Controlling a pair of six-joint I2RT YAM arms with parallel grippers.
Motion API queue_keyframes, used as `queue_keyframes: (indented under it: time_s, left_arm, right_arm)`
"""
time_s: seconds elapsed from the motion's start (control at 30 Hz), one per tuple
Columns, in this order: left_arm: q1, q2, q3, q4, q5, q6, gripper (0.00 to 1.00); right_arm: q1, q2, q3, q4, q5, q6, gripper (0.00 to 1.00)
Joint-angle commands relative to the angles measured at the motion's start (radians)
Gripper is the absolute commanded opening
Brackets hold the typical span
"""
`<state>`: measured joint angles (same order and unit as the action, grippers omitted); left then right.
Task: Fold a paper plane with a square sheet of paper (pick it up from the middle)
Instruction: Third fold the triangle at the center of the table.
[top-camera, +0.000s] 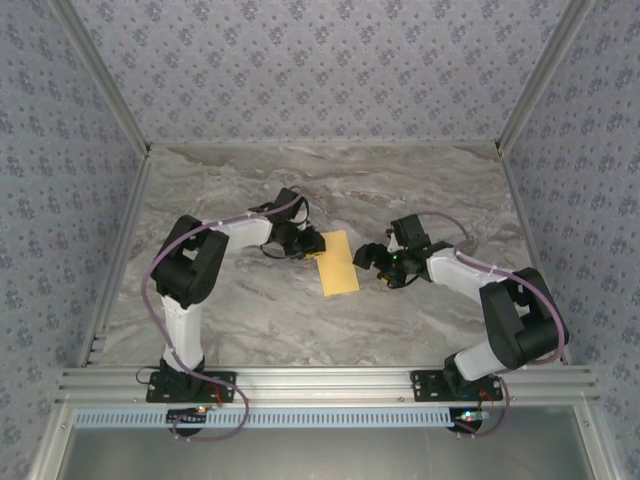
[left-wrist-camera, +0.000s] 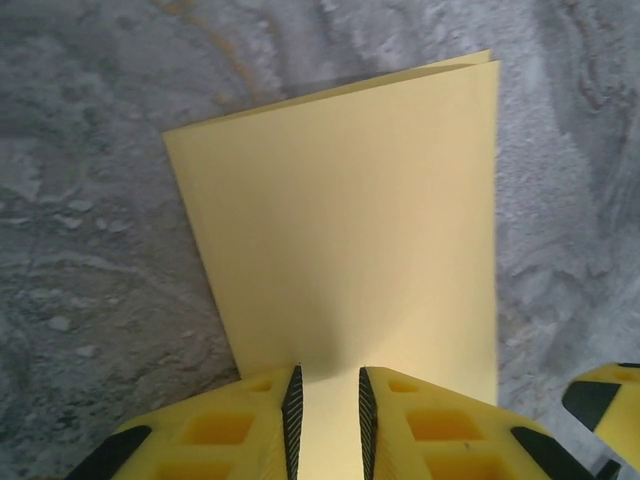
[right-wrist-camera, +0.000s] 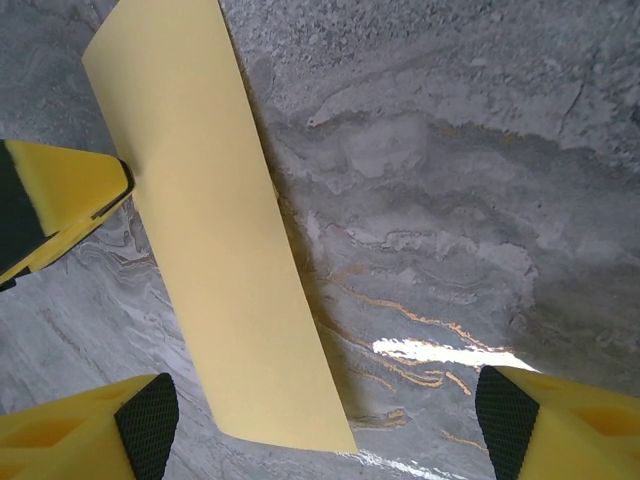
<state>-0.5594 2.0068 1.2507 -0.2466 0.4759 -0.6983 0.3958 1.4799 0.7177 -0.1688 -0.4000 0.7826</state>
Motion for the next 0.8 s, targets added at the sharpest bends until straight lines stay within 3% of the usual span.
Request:
queue_keyframes:
  time_s: [0.0,0.33,0.57,0.77]
  left_arm:
    - [-0.008,0.028,0.022,-0.053,-0.03,0.022,0.23]
    - [-0.009,0.062,-0.023,-0.098,-0.106,0.007,0.17]
    - [-0.009,0.065,-0.033,-0.102,-0.127,0.002,0.16]
    - [-0.008,0.064,-0.036,-0.101,-0.128,0.003,0.16]
  right_arm:
    - [0.004,-0.024,-0.03,0.028,-0.019,0.065,0.83]
    - [0.067,-0.029,-0.073,0.097,0.002,0.161,0.77]
    - [0.092,0.035,-0.062,0.136,-0.013,0.176,0.62]
    - [0.095,0.054,-0.057,0.144,-0.009,0.174,0.57]
